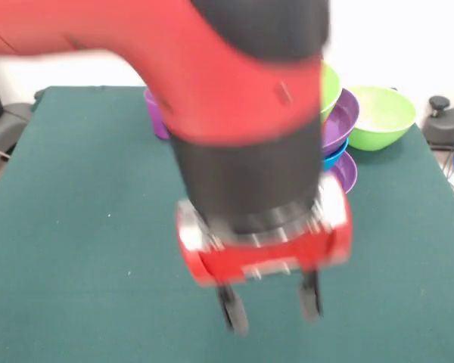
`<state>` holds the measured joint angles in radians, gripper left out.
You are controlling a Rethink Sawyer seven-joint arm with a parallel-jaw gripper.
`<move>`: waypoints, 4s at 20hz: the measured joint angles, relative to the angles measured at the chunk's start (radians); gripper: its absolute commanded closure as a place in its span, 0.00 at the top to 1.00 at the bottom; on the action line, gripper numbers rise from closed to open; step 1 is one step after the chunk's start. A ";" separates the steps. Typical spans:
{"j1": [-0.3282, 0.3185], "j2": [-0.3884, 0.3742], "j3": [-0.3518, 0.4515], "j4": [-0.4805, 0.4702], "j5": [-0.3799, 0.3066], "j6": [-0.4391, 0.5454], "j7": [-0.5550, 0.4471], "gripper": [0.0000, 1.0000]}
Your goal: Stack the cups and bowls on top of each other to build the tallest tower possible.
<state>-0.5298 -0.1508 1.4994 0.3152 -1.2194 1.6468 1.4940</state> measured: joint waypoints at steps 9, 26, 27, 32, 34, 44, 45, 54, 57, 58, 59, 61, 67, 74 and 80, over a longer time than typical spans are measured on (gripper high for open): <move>-0.270 -0.200 -0.127 0.397 0.311 -0.022 0.032 1.00; -0.657 -0.606 -0.261 1.104 0.544 -0.450 0.379 1.00; -0.657 -0.620 -0.266 1.133 0.549 -0.476 0.399 1.00; -0.629 -0.687 -0.296 1.276 0.579 -0.588 0.486 1.00; -0.615 -0.697 -0.308 1.293 0.587 -0.598 0.498 1.00; -0.448 -0.688 -0.466 1.328 0.574 -0.756 0.569 1.00; -0.436 -0.683 -0.481 1.330 0.575 -0.781 0.576 1.00; -0.378 -0.677 -0.599 1.388 0.576 -0.942 0.622 1.00; -0.369 -0.677 -0.640 1.409 0.579 -0.975 0.623 1.00; -0.367 -0.677 -0.657 1.420 0.582 -0.987 0.623 1.00; -0.366 -0.678 -0.666 1.427 0.586 -0.993 0.623 1.00; -0.366 -0.689 -0.696 1.457 0.606 -1.000 0.623 1.00; -0.364 -0.739 -0.731 1.536 0.664 -1.002 0.623 1.00; -0.333 -0.818 -0.798 1.656 0.702 -1.053 0.623 1.00; -0.290 -0.819 -0.872 1.693 0.702 -1.124 0.623 1.00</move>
<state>-0.8193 -0.9702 0.6277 2.0078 -0.5169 0.5225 2.1167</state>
